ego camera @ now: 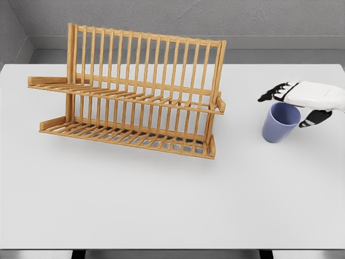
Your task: Right arm put cup on second shelf
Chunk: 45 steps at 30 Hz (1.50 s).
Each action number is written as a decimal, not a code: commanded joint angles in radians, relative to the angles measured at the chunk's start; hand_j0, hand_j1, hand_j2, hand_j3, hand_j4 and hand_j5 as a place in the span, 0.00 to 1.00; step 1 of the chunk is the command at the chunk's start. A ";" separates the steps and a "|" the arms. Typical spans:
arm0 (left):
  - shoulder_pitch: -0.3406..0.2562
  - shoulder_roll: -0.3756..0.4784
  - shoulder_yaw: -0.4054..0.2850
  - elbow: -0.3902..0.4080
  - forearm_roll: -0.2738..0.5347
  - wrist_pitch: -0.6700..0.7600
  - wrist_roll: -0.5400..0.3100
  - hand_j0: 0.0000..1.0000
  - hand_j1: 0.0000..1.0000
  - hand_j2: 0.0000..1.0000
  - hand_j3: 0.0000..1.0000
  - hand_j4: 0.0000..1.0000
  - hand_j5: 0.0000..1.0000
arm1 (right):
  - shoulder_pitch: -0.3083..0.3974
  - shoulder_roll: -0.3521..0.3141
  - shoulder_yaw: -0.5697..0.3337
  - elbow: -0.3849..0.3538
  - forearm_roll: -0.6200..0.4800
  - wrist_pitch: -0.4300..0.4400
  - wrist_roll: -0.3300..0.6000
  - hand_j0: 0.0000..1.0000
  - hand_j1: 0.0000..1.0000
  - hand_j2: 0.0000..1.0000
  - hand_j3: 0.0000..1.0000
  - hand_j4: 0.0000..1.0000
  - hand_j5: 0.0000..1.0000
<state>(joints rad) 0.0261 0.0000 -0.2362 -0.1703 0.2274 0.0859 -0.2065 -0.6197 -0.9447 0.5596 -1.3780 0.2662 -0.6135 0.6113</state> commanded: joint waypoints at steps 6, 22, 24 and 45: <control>-0.002 0.000 0.000 0.000 0.001 0.000 -0.001 1.00 1.00 1.00 1.00 1.00 1.00 | -0.002 0.004 0.034 0.039 -0.005 0.003 0.000 1.00 1.00 1.00 1.00 1.00 1.00; -0.002 0.000 0.000 0.000 0.000 0.000 0.001 1.00 1.00 1.00 1.00 1.00 1.00 | -0.009 0.004 0.026 0.028 -0.018 0.003 0.000 0.64 0.64 0.64 0.64 0.64 0.64; -0.002 0.000 0.000 0.000 0.001 0.000 -0.001 1.00 1.00 1.00 1.00 1.00 1.00 | -0.009 0.004 0.025 0.028 -0.019 0.003 0.000 0.64 0.64 0.64 0.64 0.64 0.64; -0.002 0.000 0.000 0.000 0.001 0.000 -0.001 1.00 1.00 1.00 1.00 1.00 1.00 | -0.035 -0.003 -0.107 -0.073 -0.028 0.003 0.000 0.62 0.62 0.62 0.62 0.62 0.62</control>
<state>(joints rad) 0.0245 0.0000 -0.2362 -0.1703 0.2275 0.0858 -0.2065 -0.6581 -0.9468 0.4610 -1.4430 0.2443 -0.6140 0.6108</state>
